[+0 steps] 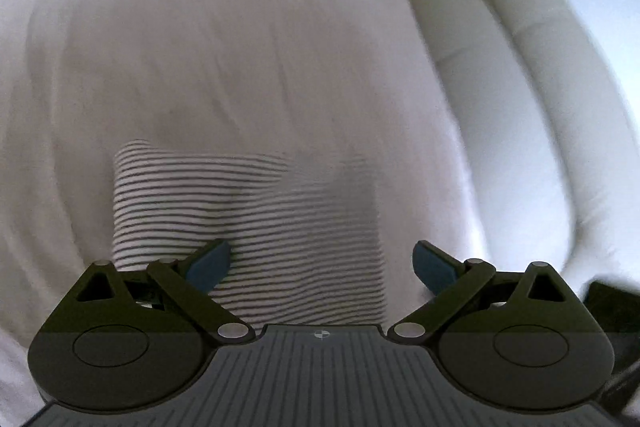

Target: Fold clothes

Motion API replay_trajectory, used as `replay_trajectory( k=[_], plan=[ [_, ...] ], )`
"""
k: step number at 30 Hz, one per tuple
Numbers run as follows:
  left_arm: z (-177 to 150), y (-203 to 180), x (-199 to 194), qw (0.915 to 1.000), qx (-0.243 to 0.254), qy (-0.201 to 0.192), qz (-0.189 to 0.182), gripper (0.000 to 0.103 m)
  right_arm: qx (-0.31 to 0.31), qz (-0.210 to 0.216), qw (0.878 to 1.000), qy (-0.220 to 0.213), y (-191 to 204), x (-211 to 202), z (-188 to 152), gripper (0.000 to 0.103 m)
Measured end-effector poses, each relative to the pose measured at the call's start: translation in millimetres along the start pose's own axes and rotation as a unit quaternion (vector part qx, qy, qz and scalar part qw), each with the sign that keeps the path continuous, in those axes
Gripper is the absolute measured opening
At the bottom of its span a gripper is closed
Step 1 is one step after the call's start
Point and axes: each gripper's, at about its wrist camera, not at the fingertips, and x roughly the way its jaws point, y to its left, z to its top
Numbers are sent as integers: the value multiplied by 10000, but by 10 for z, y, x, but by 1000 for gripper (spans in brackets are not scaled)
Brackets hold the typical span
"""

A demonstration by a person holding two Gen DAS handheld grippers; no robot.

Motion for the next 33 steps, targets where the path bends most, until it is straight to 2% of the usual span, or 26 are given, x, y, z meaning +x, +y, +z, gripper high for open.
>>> replay_trajectory(
  k=[3, 5, 8, 10, 12, 14, 17, 19, 21, 23, 25, 28, 30, 33],
  plan=[
    [25, -38, -193, 9997, 103, -198, 110, 100, 86, -429, 9987, -264, -54, -55, 232, 103],
    [48, 53, -377, 9976, -154, -614, 263, 100, -214, -723, 9964, -397, 15, 93, 354, 103],
    [124, 252, -460, 9876, -456, -1178, 929, 100, -866, -1128, 9883, -553, 231, 480, 476, 103],
    [125, 356, -339, 9839, -401, -1059, 1385, 100, -1277, -1649, 9773, -374, 328, 834, 487, 103],
    [115, 444, -190, 9810, -322, -833, 1721, 100, -1755, -2356, 9558, -67, 360, 1183, 398, 103],
    [107, 495, -16, 9819, -237, -565, 1793, 101, -1980, -2711, 9419, -126, 303, 1326, 249, 103],
    [178, 587, 143, 9821, -387, -379, 1803, 103, -2274, -3177, 9202, -253, 211, 1516, 23, 103],
    [258, 582, 215, 9810, -437, -307, 1867, 103, -2377, -3223, 9159, -268, 259, 1664, 34, 103],
    [308, 588, 267, 9798, -342, -203, 1962, 103, -2465, -3129, 9172, -67, 279, 1806, 89, 103],
    [337, 624, 293, 9793, -275, -136, 2001, 103, -2368, -2939, 9258, 208, 247, 1890, 174, 103],
    [379, 642, 341, 9793, -253, -114, 2004, 103, -1910, -2525, 9467, 596, 96, 1904, 322, 103],
    [387, 616, 247, 9793, -251, -192, 2001, 103, -688, -1828, 9751, 1055, -234, 1804, 542, 103],
    [360, 554, 66, 9801, -257, -347, 1939, 103, -33, -1475, 9835, 1049, -370, 1575, 601, 103],
    [204, 389, -232, 9836, -114, -698, 1660, 103, 14, -1519, 9858, 718, -310, 1160, 493, 103]
  ],
)
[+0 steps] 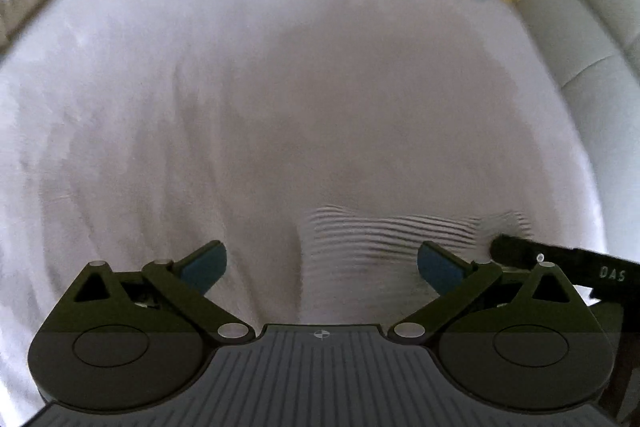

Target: Fold clothes

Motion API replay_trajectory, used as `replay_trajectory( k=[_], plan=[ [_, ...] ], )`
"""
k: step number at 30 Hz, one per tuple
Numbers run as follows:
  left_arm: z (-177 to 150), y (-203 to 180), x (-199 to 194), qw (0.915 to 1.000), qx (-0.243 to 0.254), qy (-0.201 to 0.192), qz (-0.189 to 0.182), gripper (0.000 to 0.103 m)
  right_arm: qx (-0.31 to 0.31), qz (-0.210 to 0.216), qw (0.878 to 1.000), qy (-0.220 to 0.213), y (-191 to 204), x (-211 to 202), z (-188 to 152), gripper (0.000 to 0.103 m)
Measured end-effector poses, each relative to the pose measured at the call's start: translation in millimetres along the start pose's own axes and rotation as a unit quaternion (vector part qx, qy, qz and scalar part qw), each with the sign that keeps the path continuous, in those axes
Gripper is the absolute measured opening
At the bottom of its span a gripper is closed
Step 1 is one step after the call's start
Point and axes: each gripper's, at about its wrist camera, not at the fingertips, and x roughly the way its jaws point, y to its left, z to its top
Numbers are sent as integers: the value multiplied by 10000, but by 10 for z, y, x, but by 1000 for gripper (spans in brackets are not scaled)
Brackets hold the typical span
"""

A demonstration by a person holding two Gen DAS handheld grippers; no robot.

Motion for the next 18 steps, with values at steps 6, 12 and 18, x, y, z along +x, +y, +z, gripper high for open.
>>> replay_trajectory(
  k=[6, 12, 18],
  plan=[
    [-554, -222, -40, 9974, 669, 284, -24, 103, -336, -516, 9979, -198, 125, -317, -685, 103],
    [-633, -165, 115, 9983, -169, 528, -201, 103, -1008, -1214, 9867, -403, 236, -80, -844, 103],
    [-645, -67, 79, 9973, -448, 566, 131, 103, -1353, -1393, 9797, -496, 347, -55, -834, 103]
  ],
)
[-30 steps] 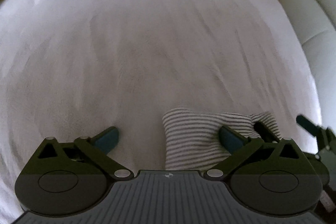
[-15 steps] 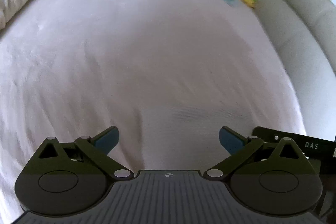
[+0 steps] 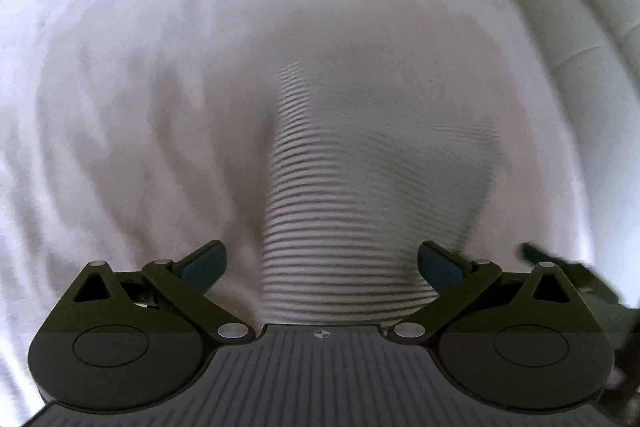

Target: Fold clothes

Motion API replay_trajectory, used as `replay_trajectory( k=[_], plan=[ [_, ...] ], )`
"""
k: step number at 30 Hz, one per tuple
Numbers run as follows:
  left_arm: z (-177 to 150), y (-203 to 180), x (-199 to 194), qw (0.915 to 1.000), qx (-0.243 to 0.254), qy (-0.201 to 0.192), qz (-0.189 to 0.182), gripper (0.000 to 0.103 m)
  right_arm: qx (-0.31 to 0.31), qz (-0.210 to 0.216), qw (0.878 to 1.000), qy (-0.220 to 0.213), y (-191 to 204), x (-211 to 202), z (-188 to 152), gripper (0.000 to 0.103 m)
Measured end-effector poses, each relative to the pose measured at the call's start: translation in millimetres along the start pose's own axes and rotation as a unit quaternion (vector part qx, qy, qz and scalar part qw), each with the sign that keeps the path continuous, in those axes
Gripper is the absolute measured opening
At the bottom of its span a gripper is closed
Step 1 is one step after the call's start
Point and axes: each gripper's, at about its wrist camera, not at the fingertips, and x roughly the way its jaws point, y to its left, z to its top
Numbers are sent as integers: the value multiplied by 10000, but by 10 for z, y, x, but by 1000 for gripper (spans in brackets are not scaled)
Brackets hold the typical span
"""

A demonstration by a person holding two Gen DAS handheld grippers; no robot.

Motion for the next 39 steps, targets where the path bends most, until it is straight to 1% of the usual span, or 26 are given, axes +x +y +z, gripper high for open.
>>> replay_trajectory(
  k=[3, 5, 7, 10, 13, 21, 24, 26, 27, 28, 30, 32, 33, 34, 35, 36, 37, 39],
  plan=[
    [-56, 76, -15, 10000, -76, -19, -21, 103, 399, 139, 9991, 98, -72, 35, -12, 103],
    [-53, 84, 15, 10000, -74, -34, -21, 103, 301, 209, 9993, 1, -88, 60, -11, 103],
    [-57, 84, 47, 10000, -62, -52, -2, 103, 388, 309, 9988, -57, -117, 95, -29, 103],
    [-19, 28, 102, 10000, -20, -57, 13, 103, 880, 566, 9943, 192, -223, 153, 4, 103],
    [-45, 73, 57, 10000, 3, -57, -15, 103, 700, 652, 9949, 319, -159, 188, 31, 103],
    [-87, 149, 7, 9999, 35, -33, -102, 103, 404, 529, 9971, 365, -86, 193, 121, 103],
    [-89, 163, 15, 9999, 44, -31, -142, 103, 682, 648, 9948, 394, -152, 208, 125, 103],
    [-84, 175, 13, 9998, 39, -38, -173, 103, 1115, 807, 9898, 376, -233, 233, 90, 103],
    [-86, 180, 9, 9998, 33, -45, -185, 103, 1447, 954, 9839, 432, -296, 263, 53, 103],
    [-87, 186, 6, 9998, 26, -52, -197, 103, 1798, 1111, 9761, 501, -363, 296, 12, 103],
    [-96, 183, -37, 9997, -5, -106, -223, 103, 2457, 1445, 9565, 626, -509, 340, -63, 103],
    [-108, 170, -106, 9995, -16, -171, -279, 103, 2805, 1705, 9436, 420, -626, 202, -77, 102],
    [-122, 146, -152, 9991, 15, -192, -385, 103, 2965, 1829, 9368, 302, -682, 125, -83, 99],
    [-139, 115, -192, 9984, 52, -206, -522, 103, 3009, 1936, 9337, 135, -713, 32, -76, 93],
    [-156, 84, -232, 9975, 89, -219, -659, 102, 2989, 2018, 9327, 70, -714, -20, -64, 89],
    [-173, 53, -272, 9965, 126, -232, -795, 101, 2960, 2097, 9319, 28, -710, -65, -52, 80],
    [-187, -1, -305, 9958, 227, -255, -853, 101, 2930, 2175, 9310, -14, -705, -109, -40, 70],
    [-208, -136, -365, 9941, 525, -294, -904, 101, 2851, 2383, 9284, 75, -672, -94, -25, 58]
  ],
)
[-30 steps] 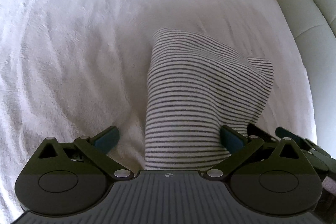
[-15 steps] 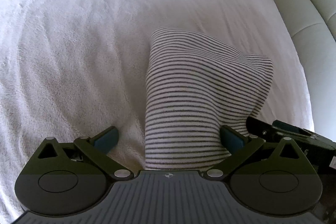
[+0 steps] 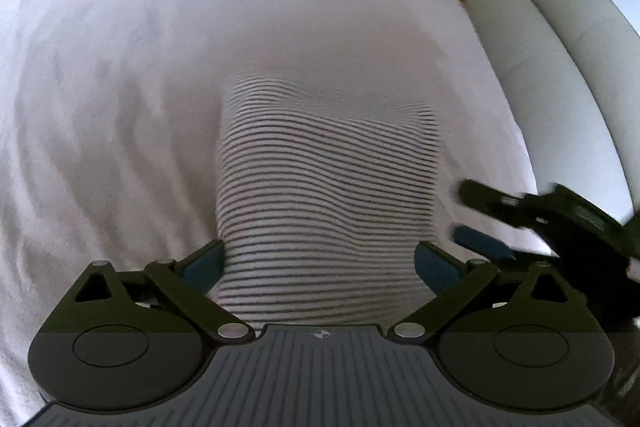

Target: Fold clothes

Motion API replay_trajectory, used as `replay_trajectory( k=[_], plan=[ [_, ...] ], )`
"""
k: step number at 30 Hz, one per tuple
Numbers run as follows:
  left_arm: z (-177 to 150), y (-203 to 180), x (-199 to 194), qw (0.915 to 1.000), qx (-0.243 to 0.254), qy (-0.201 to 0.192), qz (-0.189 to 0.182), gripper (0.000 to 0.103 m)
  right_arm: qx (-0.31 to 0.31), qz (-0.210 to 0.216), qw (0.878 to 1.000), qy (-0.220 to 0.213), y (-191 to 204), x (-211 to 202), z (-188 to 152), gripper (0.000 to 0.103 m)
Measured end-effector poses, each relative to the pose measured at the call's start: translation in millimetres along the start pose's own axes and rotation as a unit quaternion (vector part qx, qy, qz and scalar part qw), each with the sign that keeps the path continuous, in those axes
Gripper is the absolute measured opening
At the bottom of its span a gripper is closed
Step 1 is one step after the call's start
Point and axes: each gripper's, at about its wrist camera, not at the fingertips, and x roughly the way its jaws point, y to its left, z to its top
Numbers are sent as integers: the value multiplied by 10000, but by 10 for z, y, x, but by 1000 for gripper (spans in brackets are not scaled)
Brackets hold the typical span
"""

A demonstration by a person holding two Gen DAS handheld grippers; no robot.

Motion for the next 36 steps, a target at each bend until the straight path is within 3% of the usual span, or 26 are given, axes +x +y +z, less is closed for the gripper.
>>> replay_trajectory(
  k=[3, 5, 7, 11, 15, 17, 19, 23, 26, 31, 36],
  plan=[
    [24, -117, -77, 9990, 332, 21, -300, 101, -232, -104, 9997, 14, 59, 57, 18, 58],
    [81, 0, -115, 9991, 125, -62, -413, 101, -537, -422, 9975, 189, 106, 197, 23, 58],
    [148, 177, -129, 9987, -206, -162, -437, 101, -924, -728, 9922, 402, 109, 292, -23, 64],
    [220, 517, 141, 9966, -687, 64, -454, 101, -1151, -673, 9901, 445, 80, 332, -30, 68],
    [276, 352, 334, 9955, -388, 236, -829, 101, -1195, -631, 9896, 496, 33, 318, 7, 68],
    [278, 235, 278, 9944, -151, 107, -1039, 101, -1027, -375, 9921, 620, -39, 308, 31, 68],
    [294, 287, 279, 9933, -234, 131, -1128, 101, -784, -20, 9934, 833, -118, 342, 37, 68],
    [373, 563, 413, 9920, -678, 410, -985, 101, -922, 148, 9899, 1070, -103, 470, -119, 72],
    [473, 695, 491, 9905, -815, 500, -988, 101, -936, 209, 9894, 1093, -93, 598, -158, 82],
    [554, 604, 710, 9899, -720, 757, -954, 101, -826, 599, 9867, 1267, -135, 818, -43, 88],
    [592, 528, 768, 9875, -891, 747, -1065, 101, -953, 893, 9812, 1420, 40, 1013, 2, 88]
  ],
)
